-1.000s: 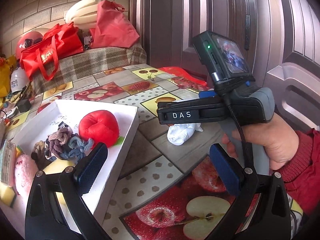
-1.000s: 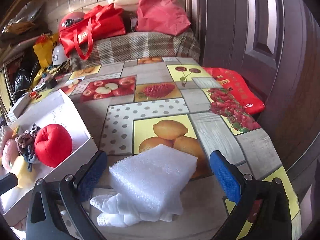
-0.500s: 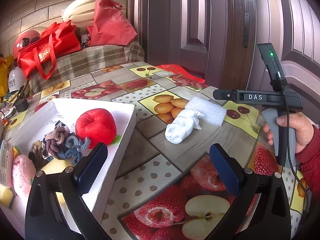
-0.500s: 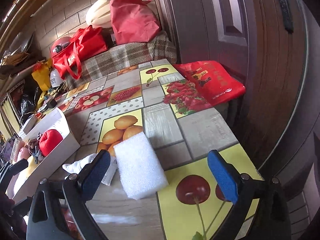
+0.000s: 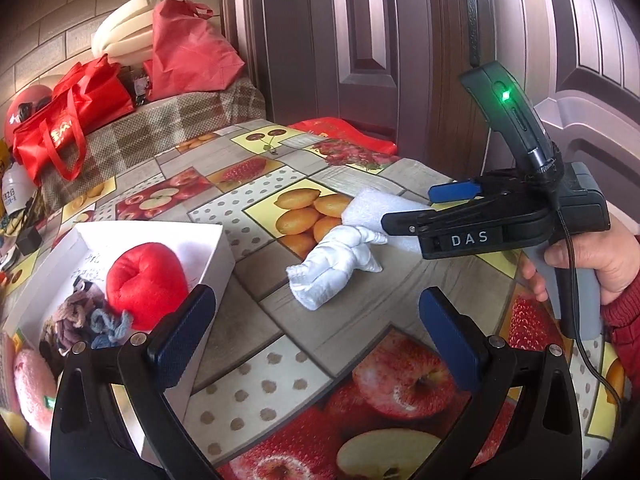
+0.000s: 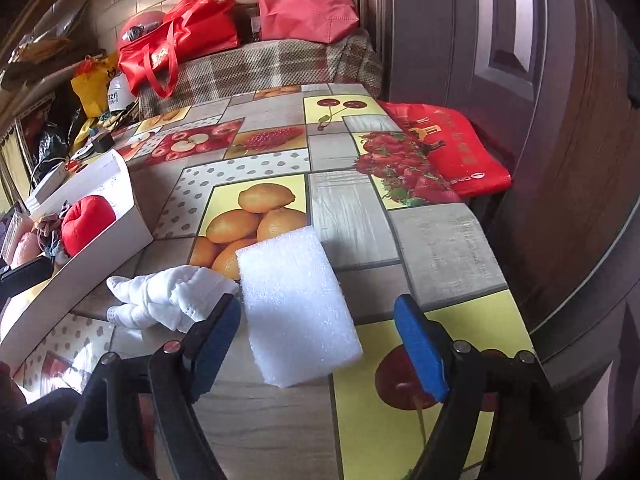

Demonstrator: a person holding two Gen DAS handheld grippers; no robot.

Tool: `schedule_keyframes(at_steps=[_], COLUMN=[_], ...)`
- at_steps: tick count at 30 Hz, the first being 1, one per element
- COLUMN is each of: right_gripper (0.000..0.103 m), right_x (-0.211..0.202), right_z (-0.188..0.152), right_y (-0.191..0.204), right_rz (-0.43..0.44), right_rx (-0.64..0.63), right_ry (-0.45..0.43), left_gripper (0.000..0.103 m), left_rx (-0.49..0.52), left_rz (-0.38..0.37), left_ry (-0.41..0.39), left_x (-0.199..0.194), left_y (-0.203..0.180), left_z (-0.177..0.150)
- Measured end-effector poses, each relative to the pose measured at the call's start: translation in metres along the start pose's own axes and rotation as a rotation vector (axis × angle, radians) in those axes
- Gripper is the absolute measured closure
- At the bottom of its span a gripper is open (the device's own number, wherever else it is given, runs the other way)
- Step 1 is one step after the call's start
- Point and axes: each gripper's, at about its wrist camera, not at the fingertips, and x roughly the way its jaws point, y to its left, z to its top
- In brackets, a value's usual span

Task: Organize soft objects
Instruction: 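Grasp the white foam sheet with the right tool while the left tool grasps the white cloth doll, then carry the white cloth doll and foam sheet over the white tray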

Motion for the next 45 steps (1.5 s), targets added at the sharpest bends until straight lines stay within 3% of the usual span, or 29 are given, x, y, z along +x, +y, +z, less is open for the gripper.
schedule_keyframes(at_steps=[2,3,4,5,12,16,18,20,22,28,39,45], right_gripper=[0.028,0.034,0.047,0.048,0.049,0.049,0.049,0.049,0.049,0.049,0.049,0.049], right_x=[0.011,0.016,0.017,0.016,0.0,0.0,0.001,0.001,0.001,-0.004,-0.01,-0.024], right_z=[0.003,0.003,0.005,0.006,-0.002,-0.002,-0.002,-0.002,-0.002,-0.002,-0.003,-0.005], right_y=[0.006,0.008,0.01,0.011,-0.026,-0.031,-0.031,-0.03,-0.03,-0.031,-0.033,-0.034], right_rz=[0.018,0.022,0.009,0.007,0.087,0.105,0.105,0.103,0.105,0.079,-0.001,-0.039], right_rx=[-0.029,-0.041,-0.056,-0.065,0.122,0.152,0.145,0.142,0.146,0.156,0.175,0.184], right_ry=[0.042,0.063,0.061,0.056,-0.01,-0.01,-0.008,-0.009,-0.01,-0.032,-0.071,-0.149], left_gripper=[0.001,0.001,0.001,0.001,0.005,0.005,0.02,0.06,0.068,0.07,0.07,0.07], left_rx=[0.009,0.007,0.003,-0.002,0.058,0.128,0.136,0.138,0.144,0.191,0.196,0.14], left_rz=[0.014,0.021,0.024,0.024,0.046,0.08,0.095,0.101,0.106,0.118,0.12,0.116], left_ry=[0.026,0.038,0.045,0.045,0.034,0.149,0.199,0.211,0.206,0.112,0.009,-0.108], left_x=[0.01,0.013,0.016,0.017,0.041,0.069,0.079,0.082,0.082,0.064,0.035,-0.001], left_y=[-0.004,-0.004,-0.003,-0.003,-0.011,-0.02,-0.021,-0.021,-0.023,-0.033,-0.047,-0.044], left_z=[0.004,0.005,0.006,0.007,0.026,0.031,0.029,0.027,0.026,0.026,0.024,0.014])
